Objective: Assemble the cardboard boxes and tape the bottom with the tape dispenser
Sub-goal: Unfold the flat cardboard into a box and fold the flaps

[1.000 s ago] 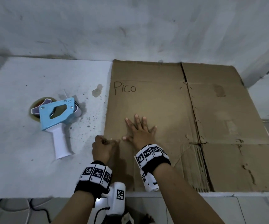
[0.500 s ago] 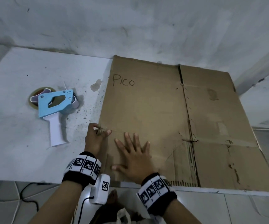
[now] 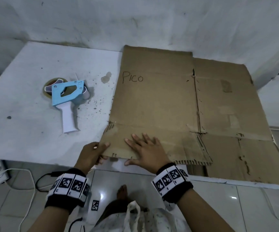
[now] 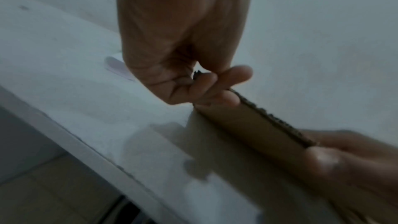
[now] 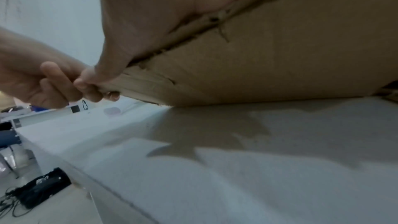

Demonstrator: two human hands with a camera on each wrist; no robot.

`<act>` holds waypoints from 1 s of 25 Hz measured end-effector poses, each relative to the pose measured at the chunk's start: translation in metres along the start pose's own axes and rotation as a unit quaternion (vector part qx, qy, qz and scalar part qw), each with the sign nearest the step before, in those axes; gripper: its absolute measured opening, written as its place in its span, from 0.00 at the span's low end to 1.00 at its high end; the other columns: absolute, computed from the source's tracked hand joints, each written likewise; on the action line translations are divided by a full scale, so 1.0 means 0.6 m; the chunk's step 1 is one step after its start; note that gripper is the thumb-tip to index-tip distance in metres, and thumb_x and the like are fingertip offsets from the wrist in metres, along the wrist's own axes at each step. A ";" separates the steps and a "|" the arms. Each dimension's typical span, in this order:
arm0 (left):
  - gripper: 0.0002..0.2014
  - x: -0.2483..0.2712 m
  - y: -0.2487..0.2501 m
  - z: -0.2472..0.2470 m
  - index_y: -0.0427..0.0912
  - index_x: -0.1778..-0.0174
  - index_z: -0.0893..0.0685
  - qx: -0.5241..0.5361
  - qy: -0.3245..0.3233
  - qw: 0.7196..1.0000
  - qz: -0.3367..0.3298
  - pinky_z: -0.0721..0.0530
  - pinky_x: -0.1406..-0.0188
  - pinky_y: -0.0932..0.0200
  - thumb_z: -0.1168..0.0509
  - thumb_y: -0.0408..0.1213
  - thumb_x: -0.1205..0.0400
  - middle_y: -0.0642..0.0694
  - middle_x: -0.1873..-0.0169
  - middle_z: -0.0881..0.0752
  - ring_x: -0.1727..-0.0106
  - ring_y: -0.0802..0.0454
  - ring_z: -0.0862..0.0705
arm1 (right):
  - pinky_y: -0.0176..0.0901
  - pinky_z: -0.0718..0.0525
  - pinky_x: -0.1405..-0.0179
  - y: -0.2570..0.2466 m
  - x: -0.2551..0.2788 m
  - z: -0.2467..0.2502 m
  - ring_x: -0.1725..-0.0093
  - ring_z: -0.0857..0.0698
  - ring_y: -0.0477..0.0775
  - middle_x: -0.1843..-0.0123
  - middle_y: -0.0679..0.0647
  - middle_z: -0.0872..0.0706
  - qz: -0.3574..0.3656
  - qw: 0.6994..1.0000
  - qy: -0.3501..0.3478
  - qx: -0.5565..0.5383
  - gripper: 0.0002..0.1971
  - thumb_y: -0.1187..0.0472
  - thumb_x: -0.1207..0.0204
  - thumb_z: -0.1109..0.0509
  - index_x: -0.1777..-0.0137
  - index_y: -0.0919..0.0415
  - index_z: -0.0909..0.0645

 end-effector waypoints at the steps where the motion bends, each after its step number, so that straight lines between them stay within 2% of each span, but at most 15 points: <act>1: 0.11 0.000 -0.001 0.006 0.35 0.62 0.20 0.038 0.028 0.999 0.003 0.28 0.83 0.67 0.34 0.40 0.20 0.49 0.87 0.19 0.90 0.63 0.26 | 0.64 0.47 0.22 -0.003 0.002 0.009 0.16 0.50 0.62 0.15 0.47 0.51 0.000 1.000 0.008 0.011 0.49 0.20 0.42 0.62 0.19 0.39 0.55; 4: 0.09 -0.001 0.004 0.011 0.33 0.62 0.20 0.148 0.090 0.984 0.033 0.29 0.80 0.66 0.34 0.36 0.20 0.49 0.89 0.21 0.93 0.64 0.29 | 0.57 0.32 0.28 0.000 0.018 0.039 0.21 0.34 0.59 0.19 0.50 0.33 0.006 0.995 0.094 0.015 0.37 0.30 0.28 0.45 0.21 0.45 0.40; 6: 0.10 0.004 0.009 0.009 0.30 0.48 0.21 0.203 0.122 0.971 0.031 0.28 0.81 0.66 0.35 0.34 0.19 0.44 0.84 0.21 0.93 0.64 0.30 | 0.50 0.18 0.46 0.012 0.050 0.067 0.39 0.15 0.56 0.36 0.52 0.14 0.016 0.974 0.225 0.030 0.28 0.36 0.28 0.41 0.33 0.50 0.21; 7: 0.14 0.008 0.015 0.010 0.30 0.41 0.23 0.231 0.141 0.962 0.017 0.27 0.82 0.67 0.36 0.33 0.18 0.42 0.81 0.21 0.93 0.64 0.29 | 0.44 0.16 0.57 0.026 0.070 0.075 0.51 0.10 0.54 0.47 0.50 0.09 0.013 0.956 0.289 0.042 0.24 0.39 0.28 0.41 0.42 0.51 0.15; 9: 0.16 0.021 0.045 0.013 0.34 0.35 0.29 0.270 0.175 0.946 -0.044 0.26 0.83 0.68 0.39 0.35 0.17 0.41 0.74 0.21 0.91 0.63 0.25 | 0.40 0.19 0.65 0.064 0.114 0.085 0.63 0.10 0.52 0.60 0.47 0.08 -0.016 0.920 0.386 0.069 0.19 0.45 0.29 0.41 0.53 0.51 0.11; 11: 0.11 0.043 0.087 0.006 0.40 0.38 0.32 0.251 0.201 0.938 -0.126 0.22 0.78 0.66 0.44 0.38 0.15 0.39 0.66 0.17 0.82 0.57 0.18 | 0.45 0.29 0.63 0.091 0.136 0.104 0.66 0.13 0.54 0.63 0.47 0.09 -0.046 0.899 0.428 0.079 0.17 0.47 0.27 0.41 0.56 0.51 0.11; 13: 0.12 0.079 0.126 -0.011 0.40 0.38 0.31 0.125 0.254 0.925 -0.255 0.22 0.64 0.60 0.44 0.39 0.15 0.38 0.56 0.16 0.66 0.47 0.16 | 0.46 0.36 0.64 0.108 0.129 0.135 0.70 0.15 0.54 0.68 0.48 0.11 -0.062 0.897 0.432 0.076 0.18 0.45 0.26 0.43 0.61 0.52 0.14; 14: 0.12 0.103 0.145 -0.025 0.39 0.39 0.28 0.013 0.297 0.893 -0.337 0.23 0.60 0.57 0.42 0.38 0.17 0.38 0.55 0.17 0.61 0.46 0.19 | 0.46 0.34 0.64 0.112 0.118 0.153 0.72 0.16 0.54 0.71 0.48 0.12 -0.062 0.899 0.426 0.073 0.19 0.44 0.27 0.44 0.64 0.52 0.16; 16: 0.11 0.123 0.173 -0.074 0.42 0.44 0.24 -0.195 0.337 0.792 -0.471 0.29 0.56 0.55 0.41 0.39 0.22 0.38 0.57 0.17 0.55 0.47 0.24 | 0.42 0.26 0.68 0.113 0.095 0.177 0.76 0.16 0.53 0.75 0.48 0.14 -0.048 0.905 0.416 0.069 0.20 0.41 0.29 0.43 0.69 0.53 0.19; 17: 0.12 0.118 0.188 -0.097 0.45 0.44 0.24 -0.272 0.326 0.749 -0.509 0.31 0.53 0.55 0.40 0.41 0.23 0.40 0.54 0.17 0.51 0.47 0.25 | 0.41 0.24 0.69 0.112 0.085 0.183 0.77 0.16 0.53 0.76 0.49 0.15 -0.040 0.907 0.414 0.068 0.20 0.41 0.30 0.43 0.71 0.54 0.20; 18: 0.15 0.102 0.203 -0.117 0.46 0.42 0.24 -0.331 0.295 0.726 -0.526 0.33 0.50 0.54 0.40 0.44 0.24 0.42 0.49 0.18 0.47 0.46 0.24 | 0.41 0.23 0.70 0.113 0.076 0.185 0.78 0.16 0.53 0.77 0.49 0.15 -0.040 0.909 0.408 0.073 0.20 0.40 0.31 0.42 0.72 0.54 0.20; 19: 0.17 0.082 0.218 -0.131 0.46 0.41 0.22 -0.377 0.248 0.723 -0.524 0.34 0.48 0.54 0.40 0.47 0.24 0.43 0.46 0.18 0.44 0.45 0.22 | 0.41 0.23 0.69 0.116 0.070 0.187 0.78 0.16 0.53 0.77 0.49 0.15 -0.047 0.909 0.405 0.089 0.21 0.40 0.31 0.43 0.72 0.54 0.20; 21: 0.17 0.043 0.241 -0.147 0.44 0.45 0.19 -0.422 0.162 0.735 -0.505 0.33 0.51 0.55 0.35 0.49 0.25 0.44 0.51 0.15 0.50 0.42 0.17 | 0.45 0.25 0.61 0.131 0.073 0.186 0.72 0.15 0.54 0.72 0.48 0.14 -0.080 0.901 0.405 0.133 0.22 0.38 0.30 0.45 0.66 0.54 0.19; 23: 0.13 0.027 0.255 -0.145 0.45 0.52 0.18 -0.432 0.134 0.735 -0.505 0.32 0.56 0.55 0.30 0.47 0.27 0.46 0.58 0.15 0.57 0.44 0.17 | 0.54 0.28 0.47 0.163 0.093 0.180 0.61 0.14 0.56 0.62 0.50 0.13 -0.142 0.885 0.416 0.151 0.22 0.39 0.27 0.46 0.55 0.52 0.18; 25: 0.12 0.022 0.264 -0.140 0.45 0.54 0.18 -0.438 0.141 0.728 -0.508 0.31 0.58 0.54 0.28 0.47 0.28 0.46 0.61 0.16 0.59 0.44 0.17 | 0.61 0.29 0.39 0.196 0.111 0.173 0.53 0.15 0.56 0.55 0.50 0.13 -0.188 0.871 0.429 0.147 0.18 0.43 0.25 0.45 0.45 0.50 0.19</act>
Point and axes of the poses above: each hand's wrist, its own x-axis away from the middle knuckle, its own z-axis out of the back of the hand, y = z × x, the point moved 7 cm from there along -x, towards the middle knuckle
